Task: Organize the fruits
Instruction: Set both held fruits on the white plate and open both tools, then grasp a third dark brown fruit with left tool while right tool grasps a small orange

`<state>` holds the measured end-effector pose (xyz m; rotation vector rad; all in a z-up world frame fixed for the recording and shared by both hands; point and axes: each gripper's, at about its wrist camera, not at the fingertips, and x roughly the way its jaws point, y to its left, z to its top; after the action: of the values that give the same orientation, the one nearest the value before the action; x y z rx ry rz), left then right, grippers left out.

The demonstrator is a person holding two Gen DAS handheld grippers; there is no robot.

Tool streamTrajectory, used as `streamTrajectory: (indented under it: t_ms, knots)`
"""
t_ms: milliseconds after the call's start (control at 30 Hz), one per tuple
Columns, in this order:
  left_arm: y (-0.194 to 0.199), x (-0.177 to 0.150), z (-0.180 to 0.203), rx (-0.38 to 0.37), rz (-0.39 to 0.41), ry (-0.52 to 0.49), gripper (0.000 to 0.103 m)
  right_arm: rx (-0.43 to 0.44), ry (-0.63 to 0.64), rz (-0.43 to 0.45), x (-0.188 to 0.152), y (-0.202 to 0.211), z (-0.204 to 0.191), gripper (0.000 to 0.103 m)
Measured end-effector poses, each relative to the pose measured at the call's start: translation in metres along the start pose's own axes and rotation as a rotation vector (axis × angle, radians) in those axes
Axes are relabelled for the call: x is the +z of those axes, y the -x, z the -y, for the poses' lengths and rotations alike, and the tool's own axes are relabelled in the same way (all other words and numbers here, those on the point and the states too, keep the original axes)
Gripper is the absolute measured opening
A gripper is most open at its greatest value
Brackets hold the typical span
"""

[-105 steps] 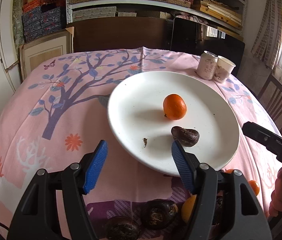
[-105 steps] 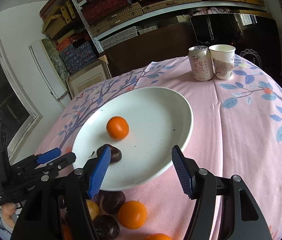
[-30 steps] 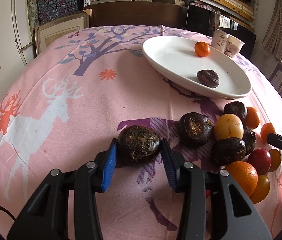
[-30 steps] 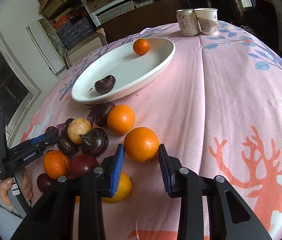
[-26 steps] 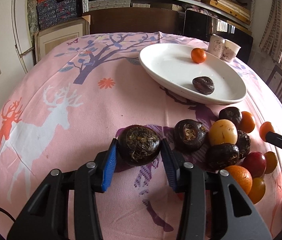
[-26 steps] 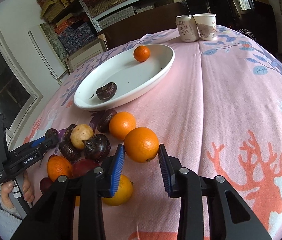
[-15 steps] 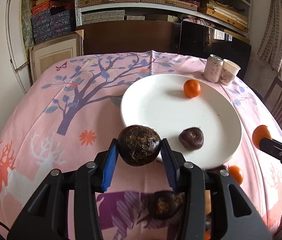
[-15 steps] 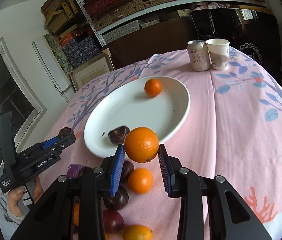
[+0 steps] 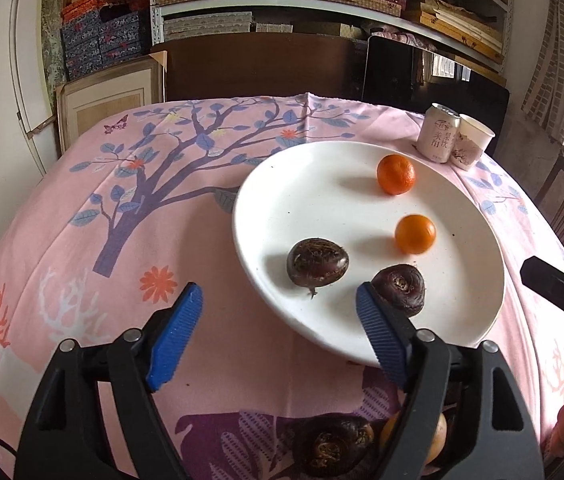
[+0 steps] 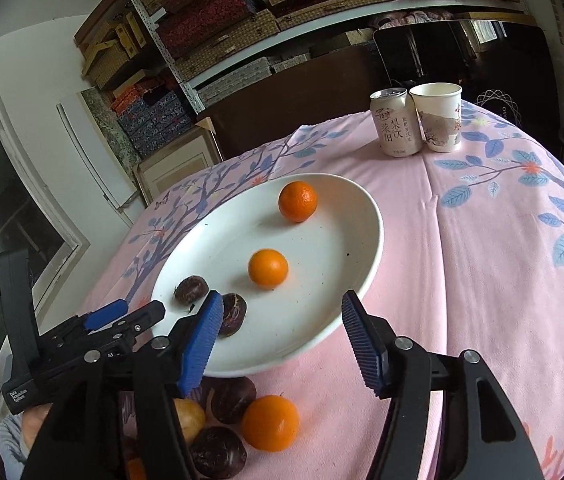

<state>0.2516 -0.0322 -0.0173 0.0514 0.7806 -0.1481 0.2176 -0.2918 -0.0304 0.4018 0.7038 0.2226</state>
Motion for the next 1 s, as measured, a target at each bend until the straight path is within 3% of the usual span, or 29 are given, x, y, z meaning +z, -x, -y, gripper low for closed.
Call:
streamTrajectory:
  t_ms: [400, 700, 900, 1000]
  knots:
    - [0.032, -0.047, -0.006, 0.037, 0.0, -0.043, 0.089, -0.019, -0.049, 0.005, -0.021, 0.022, 0.014, 0.072]
    - [0.022, -0.058, 0.003, -0.021, -0.076, -0.087, 0.092, -0.028, -0.053, -0.001, -0.027, 0.025, 0.016, 0.074]
    - [0.015, -0.06, 0.002, -0.044, -0.103, -0.091, 0.099, -0.03, -0.055, -0.004, -0.027, 0.025, 0.017, 0.075]
    - [0.019, -0.058, -0.005, 0.021, -0.082, -0.104, 0.099, -0.031, -0.059, -0.005, -0.027, 0.024, 0.018, 0.075]
